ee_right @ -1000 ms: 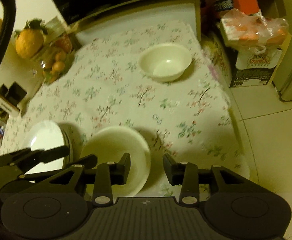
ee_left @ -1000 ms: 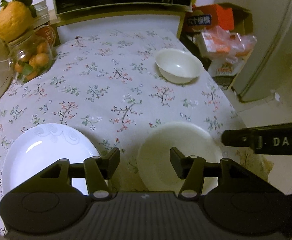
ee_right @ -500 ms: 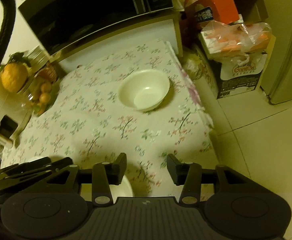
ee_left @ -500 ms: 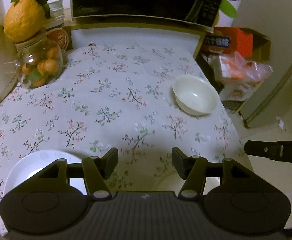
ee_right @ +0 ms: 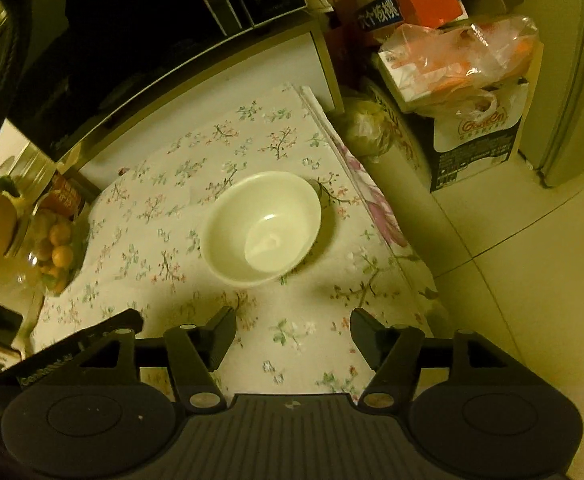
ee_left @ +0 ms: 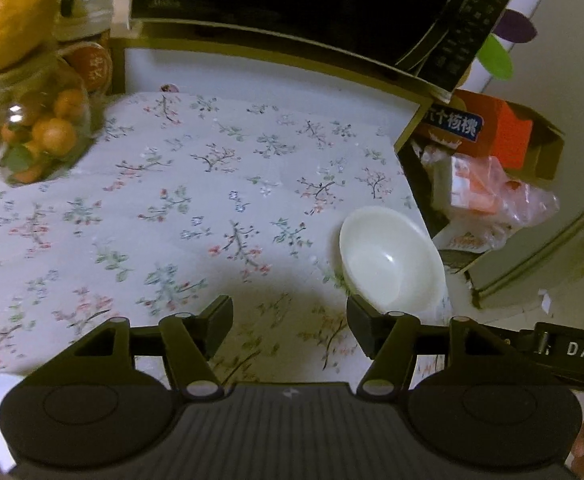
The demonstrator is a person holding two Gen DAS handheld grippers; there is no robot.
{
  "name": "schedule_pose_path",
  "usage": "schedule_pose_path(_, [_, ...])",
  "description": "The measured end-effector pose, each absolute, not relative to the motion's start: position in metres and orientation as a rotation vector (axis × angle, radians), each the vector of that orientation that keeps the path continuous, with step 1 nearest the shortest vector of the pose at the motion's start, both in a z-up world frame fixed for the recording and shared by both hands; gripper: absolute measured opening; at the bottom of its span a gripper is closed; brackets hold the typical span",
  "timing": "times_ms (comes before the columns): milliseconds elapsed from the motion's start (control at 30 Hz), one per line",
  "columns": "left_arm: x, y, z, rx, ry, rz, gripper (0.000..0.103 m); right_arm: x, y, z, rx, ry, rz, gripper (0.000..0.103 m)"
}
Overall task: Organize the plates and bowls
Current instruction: 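Reach both grippers to the rim of the small white bowl and close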
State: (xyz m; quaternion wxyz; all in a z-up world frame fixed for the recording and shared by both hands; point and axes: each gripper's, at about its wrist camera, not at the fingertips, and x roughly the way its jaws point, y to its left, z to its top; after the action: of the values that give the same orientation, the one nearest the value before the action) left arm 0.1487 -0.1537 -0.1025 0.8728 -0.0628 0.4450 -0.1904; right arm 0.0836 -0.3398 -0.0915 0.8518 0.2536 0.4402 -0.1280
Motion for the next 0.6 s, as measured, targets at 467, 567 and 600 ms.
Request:
schedule_pose_path(467, [0.185,-0.198,-0.133,-0.218,0.987,-0.398,0.043,0.129,-0.368,-0.121,0.682,0.953,-0.319,0.049])
schedule_pose_path(567, [0.187,-0.206,-0.140,-0.208,0.996,-0.400,0.035,0.135,-0.372,-0.129,0.688,0.965,-0.337,0.040])
schedule_pose_path(600, [0.187,-0.207,-0.142,-0.210,1.003,-0.406,0.031,0.137,-0.373,-0.133,0.699,0.973,-0.338,0.036])
